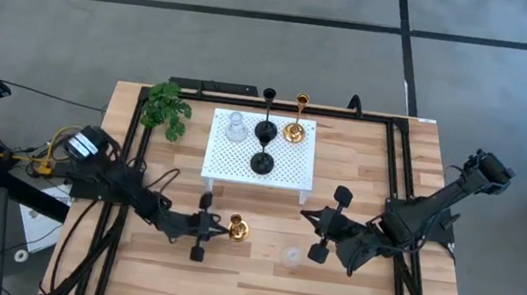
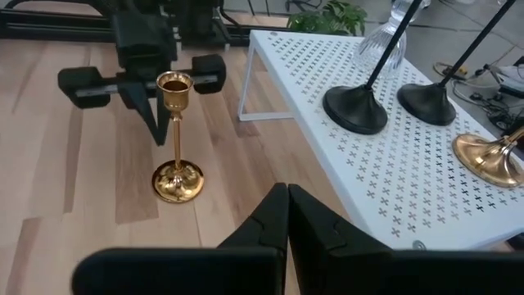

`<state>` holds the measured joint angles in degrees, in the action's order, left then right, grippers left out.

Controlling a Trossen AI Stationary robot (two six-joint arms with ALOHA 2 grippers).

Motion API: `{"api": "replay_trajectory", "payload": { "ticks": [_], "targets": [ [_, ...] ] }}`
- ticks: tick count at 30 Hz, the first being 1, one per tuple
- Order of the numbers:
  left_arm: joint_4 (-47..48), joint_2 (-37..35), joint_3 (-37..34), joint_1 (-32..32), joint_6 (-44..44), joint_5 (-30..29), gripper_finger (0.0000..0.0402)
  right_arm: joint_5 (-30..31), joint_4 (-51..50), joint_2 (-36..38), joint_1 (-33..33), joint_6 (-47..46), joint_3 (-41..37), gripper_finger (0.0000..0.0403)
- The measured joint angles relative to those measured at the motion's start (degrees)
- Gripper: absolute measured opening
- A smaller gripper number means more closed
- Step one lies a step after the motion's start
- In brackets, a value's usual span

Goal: Pick & Place candle stick holders
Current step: Put the gold candle holder aligned with the other gold candle holder on the shelf

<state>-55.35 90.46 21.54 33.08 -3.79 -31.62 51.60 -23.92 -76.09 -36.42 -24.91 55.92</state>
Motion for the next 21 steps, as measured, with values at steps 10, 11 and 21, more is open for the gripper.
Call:
{"api": "replay_trajectory", "payload": {
  "ticks": [10,11,21],
  "targets": [
    [-0.07,1.77,0.63,-1.12,0.04,-4.36,0.0008,-0.07,-0.08,-0.02,0.0,0.0,0.0,0.0],
    [-0.03,1.77,0.63,-1.55,-0.02,-4.32,0.0011,-0.07,-0.09,-0.02,0.0,0.0,0.0,0.0],
    [-0.12,1.77,0.63,-4.47,-2.93,4.46,0.0094,-0.09,-0.09,-0.02,0.0,0.0,-0.02,0.0]
  ]
}}
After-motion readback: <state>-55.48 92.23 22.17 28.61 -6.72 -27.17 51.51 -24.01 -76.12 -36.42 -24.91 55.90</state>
